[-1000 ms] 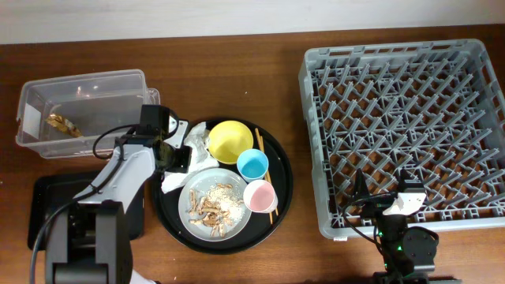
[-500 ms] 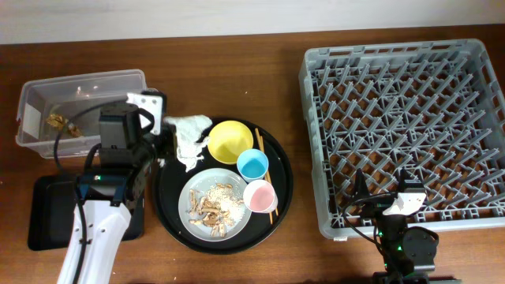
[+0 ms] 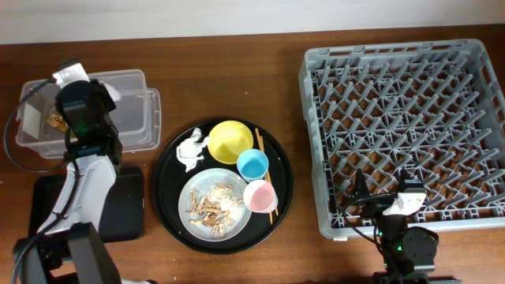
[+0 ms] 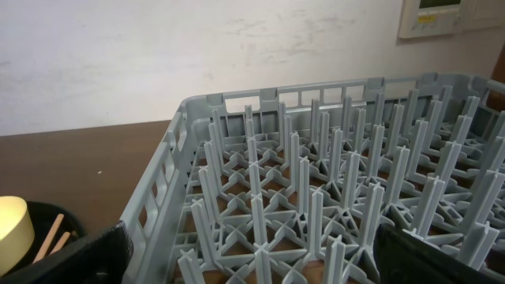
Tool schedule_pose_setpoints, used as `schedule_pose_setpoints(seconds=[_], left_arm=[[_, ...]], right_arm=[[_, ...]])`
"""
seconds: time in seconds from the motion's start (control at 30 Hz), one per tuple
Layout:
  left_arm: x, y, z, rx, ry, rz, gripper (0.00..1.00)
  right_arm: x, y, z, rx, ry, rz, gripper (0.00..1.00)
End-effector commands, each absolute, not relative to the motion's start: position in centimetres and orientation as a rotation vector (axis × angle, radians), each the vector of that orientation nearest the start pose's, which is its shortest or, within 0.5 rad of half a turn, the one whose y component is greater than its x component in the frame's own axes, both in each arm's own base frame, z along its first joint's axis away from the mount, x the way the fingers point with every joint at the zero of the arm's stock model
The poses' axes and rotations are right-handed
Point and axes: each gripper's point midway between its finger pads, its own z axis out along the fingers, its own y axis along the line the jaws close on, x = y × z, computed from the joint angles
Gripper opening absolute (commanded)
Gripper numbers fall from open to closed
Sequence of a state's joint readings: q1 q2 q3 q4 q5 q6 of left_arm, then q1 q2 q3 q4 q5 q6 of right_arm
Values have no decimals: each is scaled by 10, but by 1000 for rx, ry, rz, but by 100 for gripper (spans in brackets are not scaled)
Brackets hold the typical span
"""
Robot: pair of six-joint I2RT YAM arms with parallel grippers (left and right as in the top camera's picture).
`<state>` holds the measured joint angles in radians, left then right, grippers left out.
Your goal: Sort waste into correct bins and load items into the dishwasher rack
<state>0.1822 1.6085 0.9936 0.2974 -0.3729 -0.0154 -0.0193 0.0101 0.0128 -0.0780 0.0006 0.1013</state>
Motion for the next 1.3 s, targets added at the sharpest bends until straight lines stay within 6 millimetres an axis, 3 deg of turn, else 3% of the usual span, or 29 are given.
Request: schedule_pose_setpoints(seconds=[0.0,0.07,0.23,0.27,0.3,0.33,0.4,0.43,0.5,0.57,0.63,0.73,0.77,0.97,1.1,1.27], left_arm=[[468,152,210,-446,1850,476,92],[467,152,209,-446,1856,477,99],[459,150,197,-443,1924,486,98],[456,148,200,-438,1929,483,93],[454,136,217,-417,1907,464,75],[452,102,252,-335,1847,368,65],[448,49,281,-176,1818,180,56],[439,6,271,-39,1894,25,52],[417,-41,224,107,2100,-166,52],[400,-56,168,158,2313,-195,52],[398,-56,115,250,2455,-166,52],[395,-56,58,252,2604,-181,52],[391,-56,47,252,2639,-183,53],[382,-55,39,252,2688,-185,50],[378,-55,22,251,2735,-188,47],[393,-56,20,251,2684,-186,47]], right_arm=[[246,-8,155,116,1647,53,99],[246,-8,155,116,1647,53,99],[246,-8,155,116,1647,53,99],[246,-8,155,116,1647,53,99],[246,-8,155,116,1647,53,99],[246,-8,155,116,1647,53,99],[246,-8,155,116,1647,53,99],[246,-8,155,116,1647,53,99],[246,-8,155,115,1647,53,99],[246,-8,155,116,1647,53,99],[246,-8,155,116,1647,53,99],[246,-8,155,115,1647,53,99],[246,-8,155,115,1647,53,99],[246,-8,155,116,1647,53,99],[246,-8,155,116,1647,53,99],[246,-8,155,116,1647,53,99]])
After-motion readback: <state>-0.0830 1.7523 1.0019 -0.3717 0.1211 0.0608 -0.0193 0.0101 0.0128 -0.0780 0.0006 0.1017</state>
